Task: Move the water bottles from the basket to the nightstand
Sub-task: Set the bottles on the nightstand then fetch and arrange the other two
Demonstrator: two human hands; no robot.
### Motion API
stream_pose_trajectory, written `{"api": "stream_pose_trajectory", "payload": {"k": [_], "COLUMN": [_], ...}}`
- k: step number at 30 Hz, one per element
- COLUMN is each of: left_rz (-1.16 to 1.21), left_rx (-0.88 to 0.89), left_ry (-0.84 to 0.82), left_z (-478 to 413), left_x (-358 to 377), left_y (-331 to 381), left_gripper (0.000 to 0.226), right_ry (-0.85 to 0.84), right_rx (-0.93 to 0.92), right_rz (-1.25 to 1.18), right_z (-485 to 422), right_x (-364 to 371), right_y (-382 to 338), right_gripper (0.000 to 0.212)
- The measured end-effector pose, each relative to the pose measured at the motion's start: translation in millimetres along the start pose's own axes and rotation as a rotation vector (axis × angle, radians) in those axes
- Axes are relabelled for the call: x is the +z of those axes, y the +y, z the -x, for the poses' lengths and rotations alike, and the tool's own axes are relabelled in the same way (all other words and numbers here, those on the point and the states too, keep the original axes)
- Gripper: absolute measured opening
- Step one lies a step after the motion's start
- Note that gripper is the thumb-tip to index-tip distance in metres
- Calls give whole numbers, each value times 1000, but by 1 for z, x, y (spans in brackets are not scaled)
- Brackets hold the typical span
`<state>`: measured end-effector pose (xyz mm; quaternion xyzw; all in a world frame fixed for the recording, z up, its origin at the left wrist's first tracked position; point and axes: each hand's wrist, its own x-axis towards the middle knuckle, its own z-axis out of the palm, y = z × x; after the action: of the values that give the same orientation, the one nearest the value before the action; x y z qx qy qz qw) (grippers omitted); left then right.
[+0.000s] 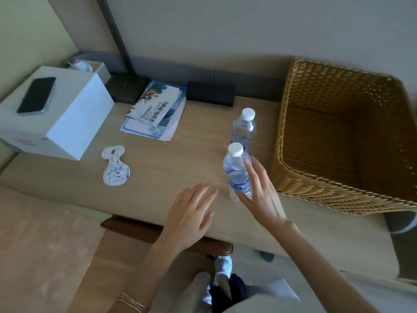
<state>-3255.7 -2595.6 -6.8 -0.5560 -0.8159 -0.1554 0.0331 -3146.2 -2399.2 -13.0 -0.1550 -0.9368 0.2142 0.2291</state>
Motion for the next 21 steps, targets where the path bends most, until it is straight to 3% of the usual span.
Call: {"api": "stream_pose_trajectory", "payload": {"k": [4,12,21], "left_rz": [-35,0,32], "left_rx": [-86,-233,-137], "left_ry": [-2,-52,-178], "left_z": [-7,-1,-17], "left_x": [1,18,30], "left_y": [-16,-33,-72], "left_gripper": [47,48,50], "right_ry": [-28,-68,-151], "right_rx": [-56,-159,-201], "right_rz": [19,133,96], "right_z": [-38,-55,-32], "right_x": [25,78,90], "right_y": [-4,18,25], "right_gripper": [92,32,26]}}
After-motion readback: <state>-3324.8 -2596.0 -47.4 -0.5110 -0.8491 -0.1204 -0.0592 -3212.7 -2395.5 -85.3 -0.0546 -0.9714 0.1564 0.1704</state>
